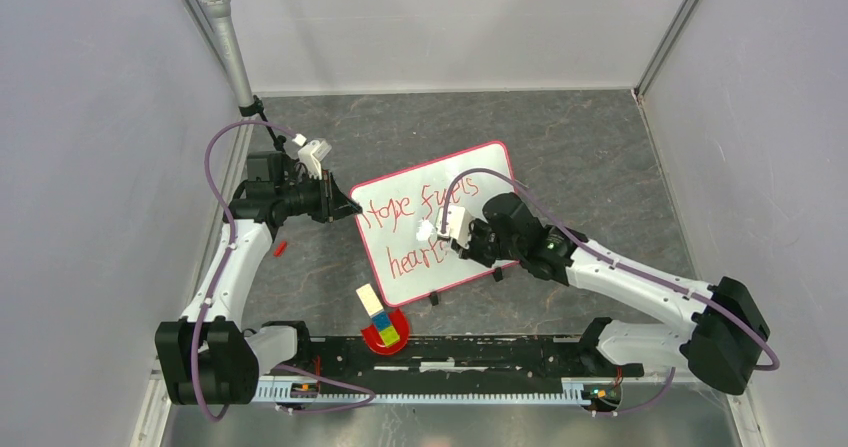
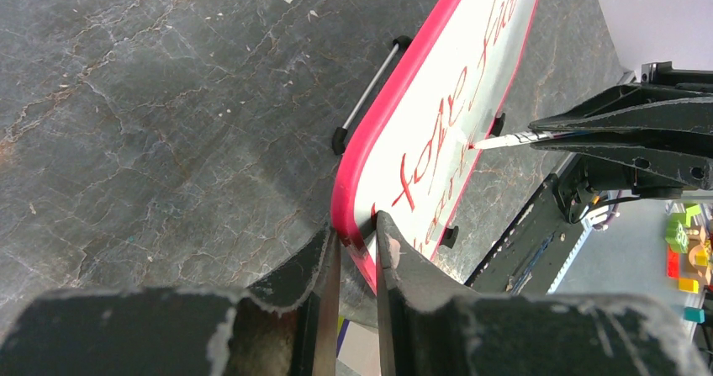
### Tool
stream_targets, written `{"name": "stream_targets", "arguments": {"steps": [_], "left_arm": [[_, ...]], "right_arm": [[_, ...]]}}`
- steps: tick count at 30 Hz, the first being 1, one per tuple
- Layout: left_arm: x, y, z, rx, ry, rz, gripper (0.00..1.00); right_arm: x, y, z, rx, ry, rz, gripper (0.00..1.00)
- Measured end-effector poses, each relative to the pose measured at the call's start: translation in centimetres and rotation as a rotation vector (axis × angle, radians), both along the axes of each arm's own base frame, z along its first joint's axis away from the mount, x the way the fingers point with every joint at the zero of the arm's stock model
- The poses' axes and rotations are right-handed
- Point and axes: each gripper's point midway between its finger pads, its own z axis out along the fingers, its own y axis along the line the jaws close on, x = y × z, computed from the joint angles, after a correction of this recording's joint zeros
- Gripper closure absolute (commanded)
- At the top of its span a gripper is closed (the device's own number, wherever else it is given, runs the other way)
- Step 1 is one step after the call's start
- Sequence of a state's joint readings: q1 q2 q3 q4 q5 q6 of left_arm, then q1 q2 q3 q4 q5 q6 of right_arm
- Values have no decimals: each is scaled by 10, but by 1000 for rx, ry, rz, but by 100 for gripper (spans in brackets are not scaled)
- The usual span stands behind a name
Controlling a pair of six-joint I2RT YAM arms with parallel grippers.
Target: Write a sentence on the whiteboard
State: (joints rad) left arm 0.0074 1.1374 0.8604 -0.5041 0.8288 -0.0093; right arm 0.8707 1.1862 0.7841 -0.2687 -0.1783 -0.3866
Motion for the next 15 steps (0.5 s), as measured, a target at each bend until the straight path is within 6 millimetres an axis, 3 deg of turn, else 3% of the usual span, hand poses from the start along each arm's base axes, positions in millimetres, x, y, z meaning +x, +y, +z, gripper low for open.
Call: {"name": "stream_targets", "arguments": {"steps": [15], "left_arm": [[0,0,0,0,0,0,98]], "right_arm": [[-5,-11,-7,-15,-9,-13,100]]}}
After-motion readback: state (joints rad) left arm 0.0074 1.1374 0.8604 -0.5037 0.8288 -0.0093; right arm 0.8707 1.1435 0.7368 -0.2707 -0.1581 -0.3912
